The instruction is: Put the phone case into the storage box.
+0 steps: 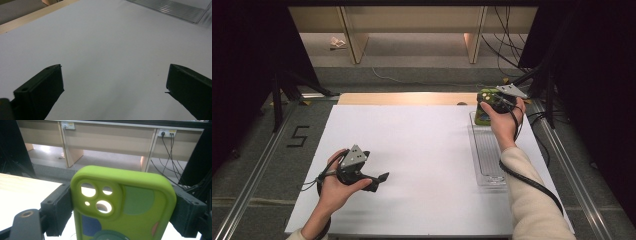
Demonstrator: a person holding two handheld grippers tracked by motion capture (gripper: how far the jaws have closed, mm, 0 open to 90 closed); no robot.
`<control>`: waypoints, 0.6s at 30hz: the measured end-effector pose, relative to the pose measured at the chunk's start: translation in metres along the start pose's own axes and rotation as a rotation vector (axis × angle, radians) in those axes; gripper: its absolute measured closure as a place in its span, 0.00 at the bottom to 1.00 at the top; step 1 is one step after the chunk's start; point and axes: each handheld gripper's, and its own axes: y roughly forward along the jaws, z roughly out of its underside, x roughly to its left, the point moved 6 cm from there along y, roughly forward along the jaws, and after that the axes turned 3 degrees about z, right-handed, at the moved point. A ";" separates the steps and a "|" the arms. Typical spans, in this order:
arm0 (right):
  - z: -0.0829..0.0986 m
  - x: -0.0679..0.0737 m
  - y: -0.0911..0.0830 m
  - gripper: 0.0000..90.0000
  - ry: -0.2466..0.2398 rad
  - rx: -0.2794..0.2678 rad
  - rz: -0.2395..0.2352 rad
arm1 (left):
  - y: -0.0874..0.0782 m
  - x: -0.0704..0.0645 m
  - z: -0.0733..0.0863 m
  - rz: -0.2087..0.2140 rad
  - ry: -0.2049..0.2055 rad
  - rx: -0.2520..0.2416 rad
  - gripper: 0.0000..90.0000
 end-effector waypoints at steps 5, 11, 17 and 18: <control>0.003 0.000 0.003 0.19 -0.003 0.008 0.000 | 0.000 0.000 0.000 0.000 0.000 0.000 0.01; 0.003 0.001 0.005 0.19 -0.004 0.008 0.000 | 0.000 0.000 0.000 0.001 0.001 0.003 0.01; 0.004 0.001 0.006 0.19 -0.008 0.012 0.000 | 0.000 0.000 0.001 0.001 0.001 0.004 0.01; 0.004 0.001 0.007 0.19 -0.011 0.013 0.000 | 0.000 0.000 0.001 0.002 0.001 0.004 0.01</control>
